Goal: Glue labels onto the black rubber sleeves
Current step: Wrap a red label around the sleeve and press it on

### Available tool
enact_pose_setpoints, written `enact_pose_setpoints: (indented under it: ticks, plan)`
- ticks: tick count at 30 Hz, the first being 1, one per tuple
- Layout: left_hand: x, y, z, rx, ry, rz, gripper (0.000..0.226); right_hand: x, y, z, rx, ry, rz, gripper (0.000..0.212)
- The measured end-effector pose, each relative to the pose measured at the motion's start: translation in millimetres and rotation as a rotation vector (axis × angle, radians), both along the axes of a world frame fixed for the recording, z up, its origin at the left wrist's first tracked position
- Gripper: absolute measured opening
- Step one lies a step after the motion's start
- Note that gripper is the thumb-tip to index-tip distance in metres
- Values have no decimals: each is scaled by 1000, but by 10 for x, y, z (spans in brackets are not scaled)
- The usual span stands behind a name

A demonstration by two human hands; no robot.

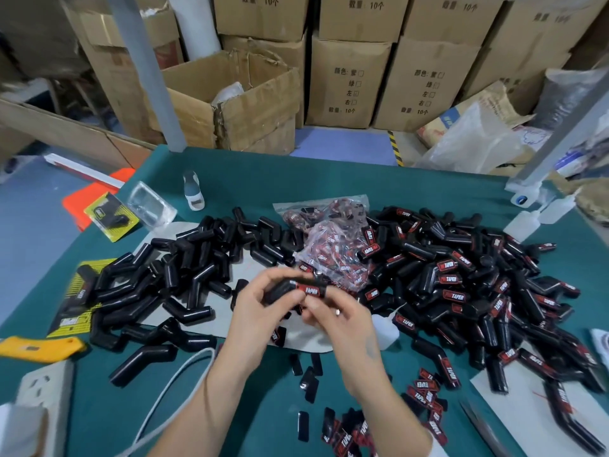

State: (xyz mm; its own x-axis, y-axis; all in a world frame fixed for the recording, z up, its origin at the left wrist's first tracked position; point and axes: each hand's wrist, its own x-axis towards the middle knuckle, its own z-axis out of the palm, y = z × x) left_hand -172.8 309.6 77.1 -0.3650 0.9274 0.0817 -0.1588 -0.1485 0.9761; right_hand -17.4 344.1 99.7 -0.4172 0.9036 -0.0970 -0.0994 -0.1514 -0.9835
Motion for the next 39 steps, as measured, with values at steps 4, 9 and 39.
enact_pose_setpoints:
  ticks: [4,9,39]
  plan:
    - [177,-213,-16,18,19,-16,27,129,-204,-119,-5,15,-70,14]
    - [211,-267,35,3,10,-57,26,209,-239,-165,-26,20,-75,17]
    - [237,-342,32,-101,-141,-121,31,313,-231,-111,18,-17,-6,31]
